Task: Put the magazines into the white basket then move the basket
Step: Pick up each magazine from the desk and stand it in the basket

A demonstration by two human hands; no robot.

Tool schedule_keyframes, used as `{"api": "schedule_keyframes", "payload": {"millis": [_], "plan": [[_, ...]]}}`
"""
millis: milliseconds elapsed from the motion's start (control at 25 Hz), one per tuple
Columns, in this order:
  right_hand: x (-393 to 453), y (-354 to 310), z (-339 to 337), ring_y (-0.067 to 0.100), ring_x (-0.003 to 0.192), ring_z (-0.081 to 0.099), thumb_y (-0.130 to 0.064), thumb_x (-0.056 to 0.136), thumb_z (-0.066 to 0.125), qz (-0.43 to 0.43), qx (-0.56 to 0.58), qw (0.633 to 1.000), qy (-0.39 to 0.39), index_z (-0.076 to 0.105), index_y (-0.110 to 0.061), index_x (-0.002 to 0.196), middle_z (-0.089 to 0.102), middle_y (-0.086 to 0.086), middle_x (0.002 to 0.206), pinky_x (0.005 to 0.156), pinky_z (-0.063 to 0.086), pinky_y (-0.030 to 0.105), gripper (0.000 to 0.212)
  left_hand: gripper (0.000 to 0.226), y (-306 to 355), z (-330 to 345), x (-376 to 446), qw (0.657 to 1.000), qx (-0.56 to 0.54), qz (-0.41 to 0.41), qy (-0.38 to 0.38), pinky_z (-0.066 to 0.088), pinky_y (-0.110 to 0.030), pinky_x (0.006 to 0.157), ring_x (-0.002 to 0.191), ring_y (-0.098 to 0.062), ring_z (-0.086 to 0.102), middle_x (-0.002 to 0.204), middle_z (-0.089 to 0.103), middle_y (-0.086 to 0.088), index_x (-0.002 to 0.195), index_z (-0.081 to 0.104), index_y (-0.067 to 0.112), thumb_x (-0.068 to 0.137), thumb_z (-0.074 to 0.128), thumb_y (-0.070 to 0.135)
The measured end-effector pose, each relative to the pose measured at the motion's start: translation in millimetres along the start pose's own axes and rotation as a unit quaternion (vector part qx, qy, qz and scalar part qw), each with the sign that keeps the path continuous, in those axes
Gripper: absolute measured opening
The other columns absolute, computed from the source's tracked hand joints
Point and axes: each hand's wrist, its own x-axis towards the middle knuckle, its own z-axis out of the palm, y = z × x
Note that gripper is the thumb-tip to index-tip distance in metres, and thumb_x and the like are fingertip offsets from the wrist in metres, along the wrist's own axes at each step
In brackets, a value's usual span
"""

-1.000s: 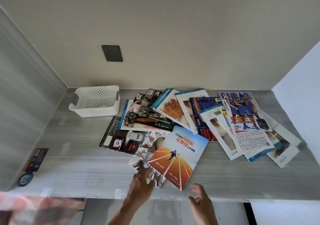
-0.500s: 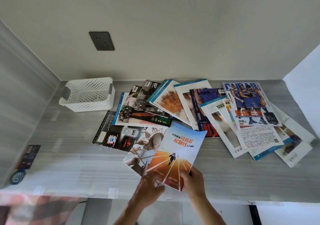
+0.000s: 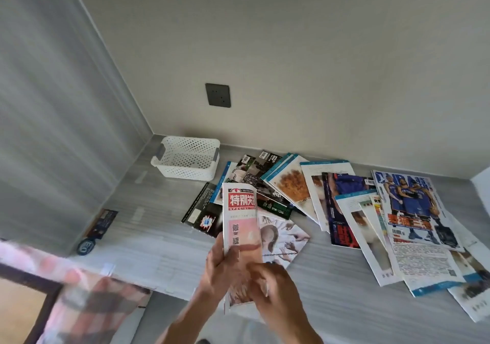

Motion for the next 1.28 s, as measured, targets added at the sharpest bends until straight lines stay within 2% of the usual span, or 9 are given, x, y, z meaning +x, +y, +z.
{"api": "schedule_keyframes", "payload": {"millis": [280,400,520,640,800,920,1000,1160,1280], "plan": [[101.9,-40.6,16.9,0.008,0.097,0.066,-0.043,0.084,0.069,0.161,0.086,0.983,-0.030,0.046,-0.043,0.119,0.065,-0.009,0.116,0.084,0.054,0.035,0.042,0.035,61.6,-128.1,43.8,0.999,0.031,0.021,-0.016,0.051,-0.064,0.088,0.103,-0.047,0.065,0.112,0.070,-0.025,0.124,0.056,0.001,0.091,0.048,0.012],[164.3,-63.3,46.9,0.017,0.108,0.064,-0.051,0.060,0.085,0.281,0.302,0.909,-0.068,0.049,-0.037,0.124,0.067,-0.007,0.118,0.099,0.045,0.047,0.074,0.037,75.2,-187.2,78.0,0.994,0.069,0.017,-0.087,0.047,-0.067,0.093,0.109,-0.048,0.062,0.117,0.067,-0.026,0.127,0.056,0.001,0.095,0.049,0.018],[204.7,-71.3,82.2,0.024,0.089,0.070,-0.028,0.065,0.080,0.319,0.400,0.855,-0.080,0.057,-0.007,0.126,0.074,0.009,0.102,0.078,0.054,0.038,0.069,0.035,73.7,-232.2,110.6,0.992,0.089,0.010,-0.084,0.045,-0.061,0.097,0.111,-0.045,0.060,0.114,0.072,-0.017,0.131,0.054,0.013,0.097,0.047,0.018],[242.1,-85.1,100.0,0.018,0.073,0.071,-0.007,0.080,0.069,0.310,0.336,0.890,0.009,0.064,-0.005,0.110,0.074,0.011,0.093,0.064,0.051,0.033,0.031,0.038,73.7,-259.5,146.4,0.995,0.104,-0.008,0.008,0.049,-0.042,0.083,0.089,-0.028,0.061,0.106,0.075,0.000,0.120,0.061,0.029,0.097,0.048,0.003],[328.1,-118.7,96.0,0.001,0.062,0.066,-0.010,0.083,0.069,0.200,0.222,0.951,0.087,0.068,-0.014,0.095,0.072,-0.005,0.077,0.056,0.046,0.018,0.014,0.035,104.9,-277.4,235.8,0.986,0.070,0.013,0.150,0.053,-0.031,0.061,0.063,-0.013,0.063,0.078,0.071,0.001,0.083,0.064,0.021,0.084,0.059,-0.013],[408.5,-129.0,92.5,0.005,0.054,0.057,-0.007,0.088,0.060,0.126,0.211,0.954,0.169,0.067,-0.017,0.093,0.068,-0.003,0.075,0.045,0.046,0.019,0.013,0.031,139.1,-278.1,314.3,0.971,0.079,0.058,0.217,0.056,-0.025,0.057,0.064,-0.009,0.069,0.081,0.071,0.004,0.084,0.063,0.020,0.087,0.053,-0.008],[449.0,-122.5,99.2,0.011,0.060,0.063,-0.007,0.090,0.056,0.117,0.233,0.948,0.181,0.066,-0.020,0.093,0.071,0.001,0.083,0.054,0.052,0.025,0.017,0.030,147.8,-284.9,351.9,0.962,0.133,0.071,0.227,0.052,-0.016,0.051,0.062,0.002,0.068,0.086,0.071,0.009,0.087,0.064,0.025,0.094,0.048,0.001],[485.1,-68.3,139.2,0.018,0.077,0.070,-0.006,0.092,0.051,0.172,0.214,0.952,0.133,0.065,-0.023,0.089,0.075,0.005,0.096,0.076,0.059,0.039,0.023,0.025,104.5,-303.9,398.2,0.941,0.218,0.035,0.255,0.060,-0.025,0.065,0.076,-0.011,0.071,0.098,0.075,0.005,0.087,0.071,0.028,0.095,0.053,0.012],[489.6,-46.3,154.6,0.021,0.088,0.070,-0.002,0.092,0.050,0.202,0.234,0.945,0.109,0.064,-0.026,0.086,0.074,0.004,0.101,0.085,0.057,0.042,0.029,0.021,77.7,-310.3,410.3,0.938,0.226,0.009,0.262,0.050,-0.011,0.046,0.068,-0.004,0.065,0.098,0.073,0.003,0.095,0.070,0.023,0.096,0.052,0.011]]}}
